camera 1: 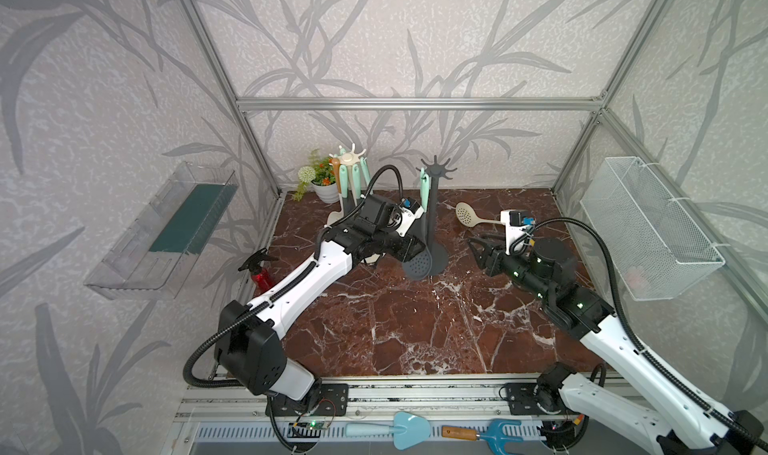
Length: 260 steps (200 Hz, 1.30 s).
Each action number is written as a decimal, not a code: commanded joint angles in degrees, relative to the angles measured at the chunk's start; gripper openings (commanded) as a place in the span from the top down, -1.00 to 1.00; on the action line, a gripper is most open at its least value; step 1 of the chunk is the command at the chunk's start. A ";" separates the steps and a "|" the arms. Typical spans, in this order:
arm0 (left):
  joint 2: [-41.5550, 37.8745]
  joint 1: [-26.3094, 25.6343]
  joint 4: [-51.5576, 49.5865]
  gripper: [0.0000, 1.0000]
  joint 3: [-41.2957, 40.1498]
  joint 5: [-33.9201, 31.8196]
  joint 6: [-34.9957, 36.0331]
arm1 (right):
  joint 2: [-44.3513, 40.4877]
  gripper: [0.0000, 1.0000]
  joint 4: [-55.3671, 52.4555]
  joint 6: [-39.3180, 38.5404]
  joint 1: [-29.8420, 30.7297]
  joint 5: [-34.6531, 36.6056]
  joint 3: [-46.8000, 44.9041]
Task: Hang the skimmer on the kitchen utensil rack
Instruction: Hang the skimmer on the rack.
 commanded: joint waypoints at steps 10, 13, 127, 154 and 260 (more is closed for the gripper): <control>-2.53 0.06 -3.49 -0.20 1.95 -4.88 -1.20 | 3.41 -0.09 -4.79 -0.68 -4.17 1.32 4.40; -2.84 0.09 -3.62 -0.23 2.00 -5.01 -1.11 | 3.95 -0.09 -5.22 -0.63 -4.66 1.25 4.64; -11.85 -0.01 -5.26 -0.73 -5.56 -6.90 3.92 | 32.03 -0.17 -5.47 18.22 -19.24 4.89 13.20; -13.44 0.04 -3.64 -0.83 -7.40 -5.41 3.77 | 38.17 -0.20 -3.18 28.49 -19.93 7.97 15.23; -15.31 0.04 0.75 -0.87 -11.12 1.54 2.52 | 62.14 -0.20 18.53 51.91 -24.34 0.88 20.55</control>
